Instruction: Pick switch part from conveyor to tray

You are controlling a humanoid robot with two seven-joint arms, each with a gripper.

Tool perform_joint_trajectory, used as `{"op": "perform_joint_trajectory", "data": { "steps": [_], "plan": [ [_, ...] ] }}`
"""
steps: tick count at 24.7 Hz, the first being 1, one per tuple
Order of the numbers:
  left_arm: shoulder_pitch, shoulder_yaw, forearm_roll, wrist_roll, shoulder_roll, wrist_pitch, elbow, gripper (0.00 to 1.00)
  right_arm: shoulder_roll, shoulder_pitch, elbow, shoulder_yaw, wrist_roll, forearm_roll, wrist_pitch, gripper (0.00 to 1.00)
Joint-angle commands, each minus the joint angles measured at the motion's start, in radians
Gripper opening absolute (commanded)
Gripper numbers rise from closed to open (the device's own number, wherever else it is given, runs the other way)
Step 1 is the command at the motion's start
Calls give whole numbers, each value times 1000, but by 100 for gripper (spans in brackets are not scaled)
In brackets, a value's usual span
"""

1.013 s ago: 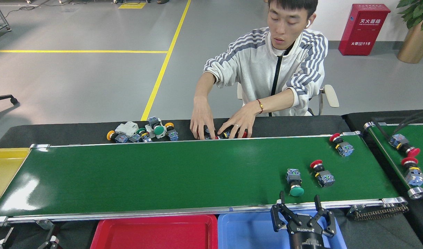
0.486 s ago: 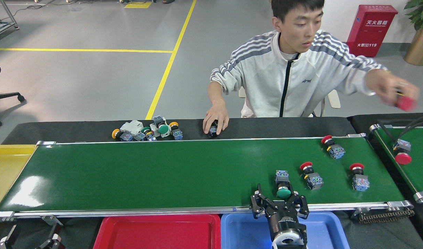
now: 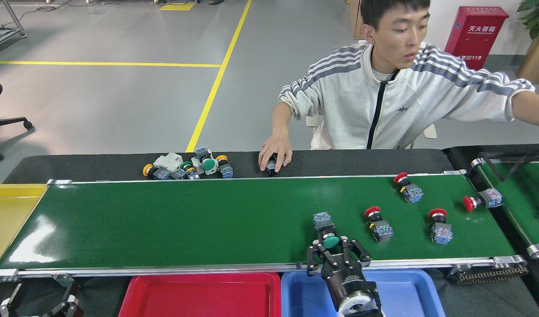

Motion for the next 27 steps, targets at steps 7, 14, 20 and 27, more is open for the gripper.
{"op": "perform_joint_trajectory", "data": {
  "steps": [7,14,20,27],
  "plan": [
    [-9,2,1,3,15,-2,-12,100,23,0,-11,243,-26,85,-227,98],
    [-3,14,1,3,12,-2,-13,100,21,169,-123,-24,-105,77,-86,98],
    [3,15,-1,3,9,-2,-12,100,28,370,-146,-263,-371,72,188,98],
    [2,12,1,3,12,-2,-12,100,43,258,-47,-285,-310,26,219,98]
  ]
}}
